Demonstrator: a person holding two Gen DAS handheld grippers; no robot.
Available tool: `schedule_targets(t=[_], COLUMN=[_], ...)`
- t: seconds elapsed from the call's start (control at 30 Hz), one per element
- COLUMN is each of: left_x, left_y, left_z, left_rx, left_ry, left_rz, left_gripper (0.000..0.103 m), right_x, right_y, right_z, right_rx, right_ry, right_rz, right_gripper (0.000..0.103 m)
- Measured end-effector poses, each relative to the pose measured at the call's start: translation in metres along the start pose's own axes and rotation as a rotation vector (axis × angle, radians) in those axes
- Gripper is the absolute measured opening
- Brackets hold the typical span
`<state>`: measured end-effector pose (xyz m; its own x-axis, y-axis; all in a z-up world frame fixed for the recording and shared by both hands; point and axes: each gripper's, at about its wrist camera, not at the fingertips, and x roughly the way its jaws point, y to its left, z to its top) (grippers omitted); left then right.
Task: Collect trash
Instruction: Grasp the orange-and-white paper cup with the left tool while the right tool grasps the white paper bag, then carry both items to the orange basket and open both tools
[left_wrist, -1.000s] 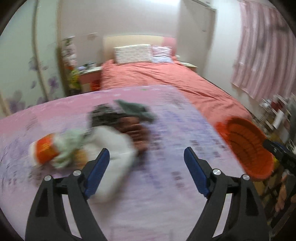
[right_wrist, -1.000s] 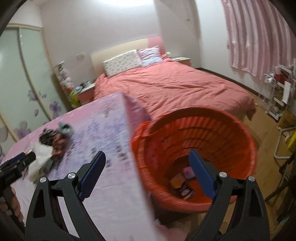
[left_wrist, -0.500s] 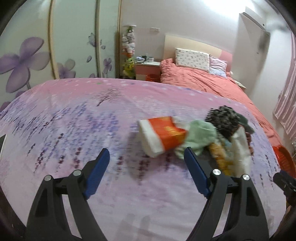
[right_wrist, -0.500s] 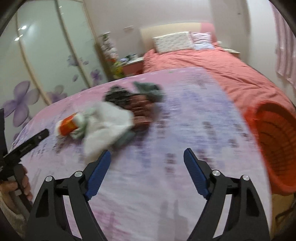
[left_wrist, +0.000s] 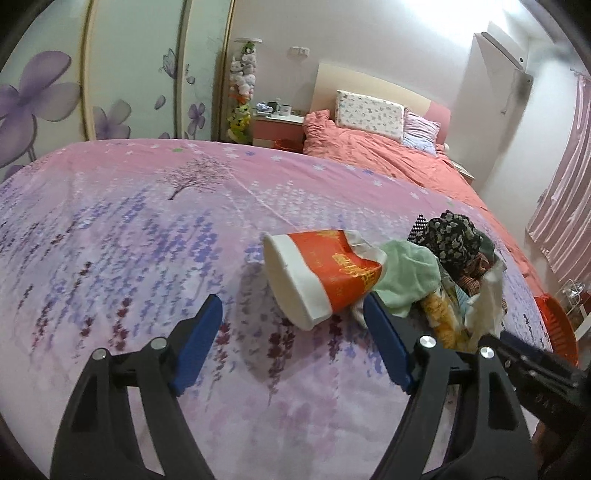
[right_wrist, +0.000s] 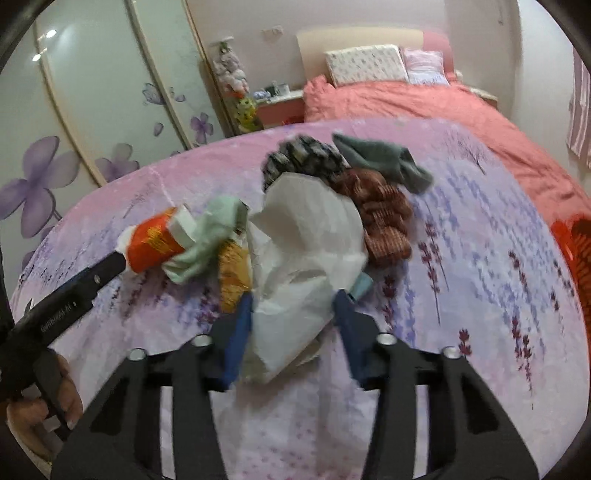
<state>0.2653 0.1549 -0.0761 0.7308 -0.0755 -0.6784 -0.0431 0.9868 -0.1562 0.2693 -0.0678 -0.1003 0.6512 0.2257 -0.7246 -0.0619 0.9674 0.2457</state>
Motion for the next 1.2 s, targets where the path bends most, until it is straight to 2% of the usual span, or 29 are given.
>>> schedule_targets(t=[0.17,0.27,0.37,0.43,0.5,0.53,0.7,0.73,0.77,0.83,0.87,0.9,1.2], left_x=[0.018,0.026,0.031,0.033,0.033,0.033,0.036,0.037,0.039,0.041,0.04,0.038,0.013], left_y=[-0.007,-0.005,-0.004,-0.006,-0.009,-0.012,-0.025,-0.026,-0.028,-0.028,-0.027,-0.026,-0.018], left_z=[0.005,0.007,0.01,0.013,0.014,0.015,0.015,0.015,0.015,0.013,0.013,0.012,0.02], left_rx=[0.012,-0.011,-0.041,-0.043,-0.032,-0.025,0.001,0.004,0.006,0.004,0.001,-0.004,-0.004], left_ry=[0.022,0.038,0.048,0.043,0.041,0.04,0.038,0.039,0.044,0.051,0.044,0.036,-0.027], left_rz=[-0.011,-0.026,-0.063,-0.079,-0.09,-0.095,-0.113,-0.111,-0.113,-0.123,-0.142,-0.159,-0.132], left_gripper=[0.077,0.073,0.065,0.059,0.049,0.045,0.044,0.041,0.038,0.024,0.02,0.013,0.009], right_x=[-0.013,-0.014,-0.013,-0.012,-0.013,-0.012,-0.003,0.0,0.002,0.0,-0.003,-0.006,-0.04], right_y=[-0.006,-0.009,-0.012,-0.013,-0.017,-0.019,-0.024,-0.023,-0.023,-0.027,-0.029,-0.032,-0.038], right_z=[-0.007,-0.007,-0.009,-0.009,-0.009,-0.008,-0.004,-0.003,-0.004,-0.006,-0.007,-0.008,-0.007], right_rx=[-0.019,-0.018,-0.011,-0.001,0.014,0.025,0.074,0.06,0.056,0.068,0.072,0.078,0.065], right_ry=[-0.032,-0.036,-0.029,-0.036,-0.043,-0.039,-0.02,-0.014,-0.006,-0.008,-0.012,-0.016,-0.08], right_rz=[-0.013,-0.019,-0.008,-0.014,-0.017,-0.02,-0.001,-0.013,-0.016,-0.008,-0.01,-0.005,0.0], right_gripper=[0.015,0.015,0.018,0.038,0.042,0.042,0.042,0.034,0.031,0.027,0.026,0.025,0.024])
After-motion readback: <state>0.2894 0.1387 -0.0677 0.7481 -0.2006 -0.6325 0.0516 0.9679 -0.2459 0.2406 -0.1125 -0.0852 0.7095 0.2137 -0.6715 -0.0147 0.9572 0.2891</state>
